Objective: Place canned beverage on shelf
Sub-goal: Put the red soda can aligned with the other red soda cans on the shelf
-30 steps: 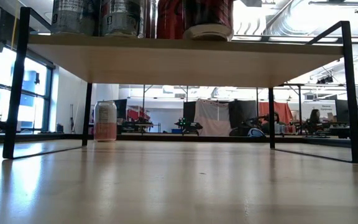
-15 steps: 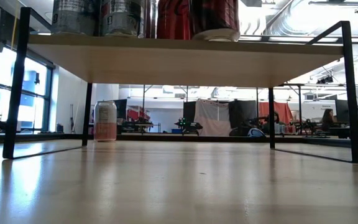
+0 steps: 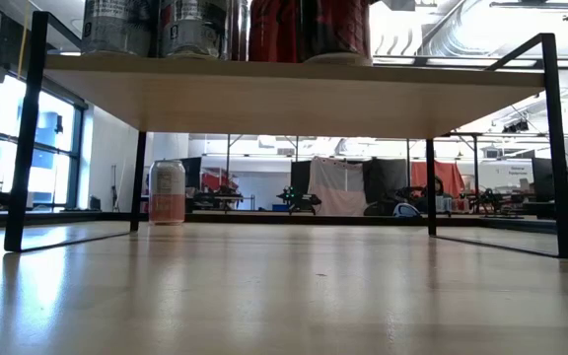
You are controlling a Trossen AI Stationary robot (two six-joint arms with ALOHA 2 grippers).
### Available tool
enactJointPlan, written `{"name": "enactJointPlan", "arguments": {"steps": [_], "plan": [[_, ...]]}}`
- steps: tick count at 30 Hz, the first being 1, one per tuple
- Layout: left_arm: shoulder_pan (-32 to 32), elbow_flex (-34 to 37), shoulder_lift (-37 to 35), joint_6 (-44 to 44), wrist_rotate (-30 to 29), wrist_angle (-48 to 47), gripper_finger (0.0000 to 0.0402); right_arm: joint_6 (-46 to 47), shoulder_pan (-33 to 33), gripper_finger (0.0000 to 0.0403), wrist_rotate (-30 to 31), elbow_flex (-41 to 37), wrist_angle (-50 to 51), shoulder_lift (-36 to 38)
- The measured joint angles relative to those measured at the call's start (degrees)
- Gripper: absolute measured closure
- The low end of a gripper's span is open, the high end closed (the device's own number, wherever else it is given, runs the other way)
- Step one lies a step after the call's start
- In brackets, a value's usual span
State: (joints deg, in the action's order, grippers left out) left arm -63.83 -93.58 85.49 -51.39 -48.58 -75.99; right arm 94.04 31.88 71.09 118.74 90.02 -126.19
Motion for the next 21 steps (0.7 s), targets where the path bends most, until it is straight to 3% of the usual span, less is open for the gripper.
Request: {"name": "enactJointPlan", "arguments": {"steps": [21], "plan": [[0.00, 0.01, 0.00, 0.50, 0.00, -0.01, 0.0067, 1.00, -0.39, 0.0091, -1.15, 0.02, 0.04, 0.04]]}}
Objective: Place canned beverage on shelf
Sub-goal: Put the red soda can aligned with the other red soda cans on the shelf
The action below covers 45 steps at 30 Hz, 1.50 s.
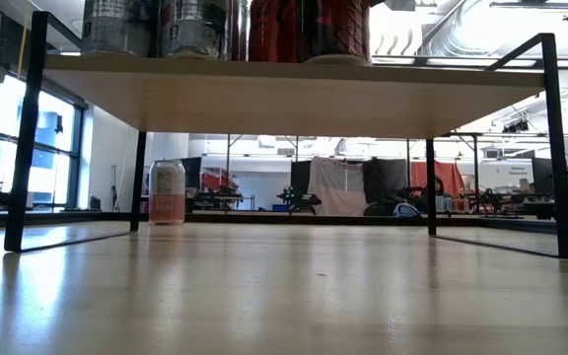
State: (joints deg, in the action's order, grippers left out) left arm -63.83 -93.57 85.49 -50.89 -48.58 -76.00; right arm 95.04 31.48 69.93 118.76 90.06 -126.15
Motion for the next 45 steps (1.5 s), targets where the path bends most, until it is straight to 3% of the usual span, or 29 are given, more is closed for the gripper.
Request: {"name": "enactJointPlan", "arguments": {"steps": [26, 39, 45], "plan": [[0.00, 0.01, 0.02, 0.15, 0.00, -0.01, 0.0067, 5.39, 0.26, 0.0091, 1.89, 0.00, -0.07, 2.49], [-0.01, 0.01, 0.02, 0.11, 0.00, 0.00, 0.0067, 2.72, -0.70, 0.0091, 3.99, 0.06, -0.06, 4.83], [-0.02, 0.01, 0.02, 0.11, 0.00, -0.01, 0.0067, -3.66, -1.28, 0.0091, 5.50, 5.45, -0.04, 4.83]]}}
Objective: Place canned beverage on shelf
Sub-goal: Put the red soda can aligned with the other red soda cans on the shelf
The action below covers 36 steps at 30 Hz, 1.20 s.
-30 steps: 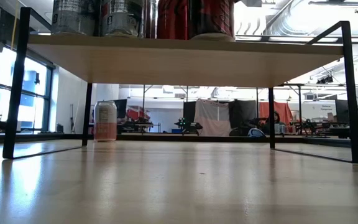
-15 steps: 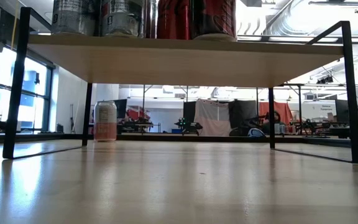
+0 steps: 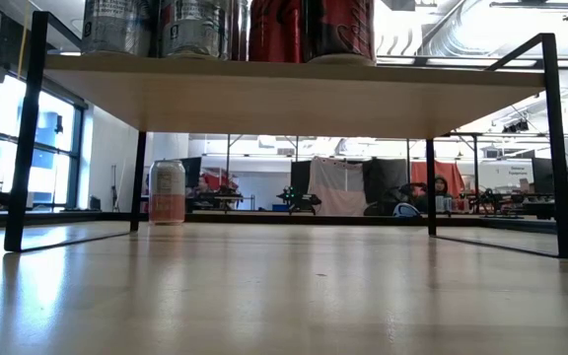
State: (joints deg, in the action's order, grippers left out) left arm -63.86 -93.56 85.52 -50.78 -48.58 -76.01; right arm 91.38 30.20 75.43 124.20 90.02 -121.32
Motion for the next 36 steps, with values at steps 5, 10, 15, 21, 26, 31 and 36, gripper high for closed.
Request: {"name": "enactJointPlan", "arguments": {"steps": [5, 10, 15, 21, 26, 31, 36], "plan": [[0.00, 0.00, 0.00, 0.19, 0.00, 0.02, 0.0067, -17.00, 0.50, 0.0091, -0.95, 8.77, -0.05, -0.02], [-0.02, 0.00, 0.00, -0.47, 0.82, 0.01, 0.0067, -29.97, 3.52, 0.0091, -8.32, 8.29, -0.04, 3.71], [0.00, 0.00, 0.00, -1.16, 1.21, 0.04, 0.0067, -30.28, 9.16, 0.0091, -8.96, 4.85, 0.02, 8.75], [0.00, 0.00, 0.00, -1.64, 1.31, 1.34, 0.0067, -34.50, 14.78, 0.0091, -9.18, -3.25, -0.06, 9.86], [0.02, 0.00, 0.00, 0.35, 1.31, 3.32, 0.0067, -30.01, 14.41, 0.0094, -9.97, -14.89, -0.01, 9.79], [0.17, 0.00, 0.00, 0.96, 1.30, 3.56, 0.0067, -28.35, 13.44, 0.0110, -14.29, -25.23, 0.04, 9.79], [0.20, 0.00, 0.00, 2.20, 0.63, 3.54, 0.0067, -31.13, 12.56, 0.0135, -14.37, -30.50, -2.26, 9.77]]}}
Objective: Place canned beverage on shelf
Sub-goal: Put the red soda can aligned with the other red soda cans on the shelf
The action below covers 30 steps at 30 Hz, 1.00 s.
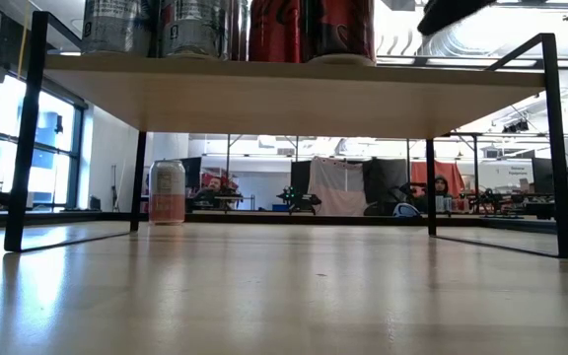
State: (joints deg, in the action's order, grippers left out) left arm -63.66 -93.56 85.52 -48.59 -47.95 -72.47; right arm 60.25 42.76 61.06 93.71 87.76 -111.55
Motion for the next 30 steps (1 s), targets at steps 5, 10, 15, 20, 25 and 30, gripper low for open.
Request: {"name": "enactJointPlan", "arguments": {"steps": [5, 10, 15, 20, 25, 30], "plan": [[0.77, 0.00, 0.00, 0.32, -0.69, -0.02, 0.0067, -6.84, -0.47, 0.0154, 3.41, -0.14, -4.21, 0.00], [1.53, 0.00, 0.00, 0.76, -0.69, 0.14, 0.0067, -19.75, -2.10, 0.0164, 3.11, -0.02, -8.56, 0.00], [1.47, 0.00, 0.00, 0.73, -0.65, 0.40, 0.0067, -27.98, -3.74, 0.0167, 1.28, -0.02, -11.42, 0.00], [1.40, 0.00, 0.00, 0.73, -0.63, 0.39, 0.0067, -30.92, -4.64, 0.0167, 1.29, -0.02, -13.93, 0.00], [1.38, 0.00, 0.00, 0.76, -0.63, 0.39, 0.0067, -31.60, -5.18, 0.0167, 1.29, -0.02, -16.44, 0.00], [1.38, 0.00, 0.00, 0.73, -0.63, 0.39, 0.0067, -32.24, -5.58, 0.0167, 1.31, 0.00, -17.76, 0.00]]}}
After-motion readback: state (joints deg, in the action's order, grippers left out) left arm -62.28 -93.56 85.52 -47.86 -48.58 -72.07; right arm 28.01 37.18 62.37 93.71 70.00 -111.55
